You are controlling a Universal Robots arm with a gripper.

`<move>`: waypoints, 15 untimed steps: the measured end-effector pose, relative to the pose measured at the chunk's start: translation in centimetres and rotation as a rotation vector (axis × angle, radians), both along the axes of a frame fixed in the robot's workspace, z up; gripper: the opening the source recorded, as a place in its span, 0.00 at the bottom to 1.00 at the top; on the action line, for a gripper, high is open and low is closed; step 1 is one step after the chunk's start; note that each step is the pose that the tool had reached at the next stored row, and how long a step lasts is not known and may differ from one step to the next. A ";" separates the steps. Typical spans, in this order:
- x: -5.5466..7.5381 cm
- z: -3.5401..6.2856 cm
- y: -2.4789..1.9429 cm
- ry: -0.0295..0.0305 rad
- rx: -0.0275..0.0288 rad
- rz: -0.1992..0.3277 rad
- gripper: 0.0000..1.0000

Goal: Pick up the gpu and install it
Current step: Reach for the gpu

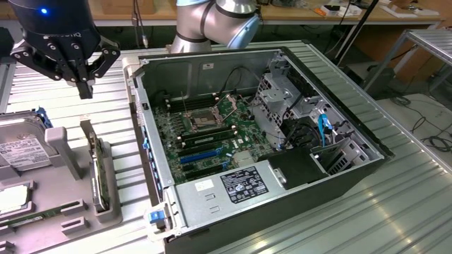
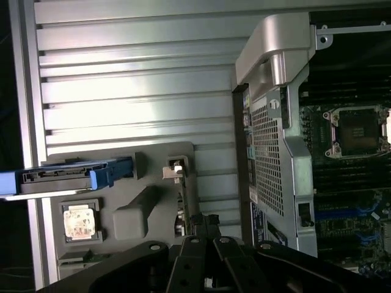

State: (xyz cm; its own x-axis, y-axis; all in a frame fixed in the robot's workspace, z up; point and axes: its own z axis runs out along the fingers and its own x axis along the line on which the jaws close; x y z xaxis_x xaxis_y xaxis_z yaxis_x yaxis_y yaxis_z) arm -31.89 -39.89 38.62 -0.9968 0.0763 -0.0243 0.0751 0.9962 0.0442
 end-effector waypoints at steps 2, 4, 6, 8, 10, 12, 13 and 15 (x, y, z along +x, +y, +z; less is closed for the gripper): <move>-0.6 -0.01 -0.01 -0.0002 0.0001 0.000 0.11; -0.9 -0.02 -0.01 -0.0002 0.0002 0.000 0.11; -1.2 -0.02 -0.01 -0.0001 0.0001 0.000 0.11; -1.5 -0.02 -0.01 -0.0001 0.0000 0.000 0.11; -1.9 -0.02 0.00 -0.0001 0.0000 0.000 0.11; -2.2 -0.02 -0.01 -0.0001 0.0001 0.000 0.11; -2.4 -0.03 -0.01 -0.0002 0.0001 0.000 0.11; -2.7 -0.03 -0.01 -0.0002 0.0001 0.000 0.11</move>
State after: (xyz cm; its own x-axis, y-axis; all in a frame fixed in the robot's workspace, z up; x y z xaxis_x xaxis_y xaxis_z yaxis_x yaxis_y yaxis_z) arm -34.58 -39.90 38.59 -0.9968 0.0762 -0.0245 0.0751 0.9962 0.0444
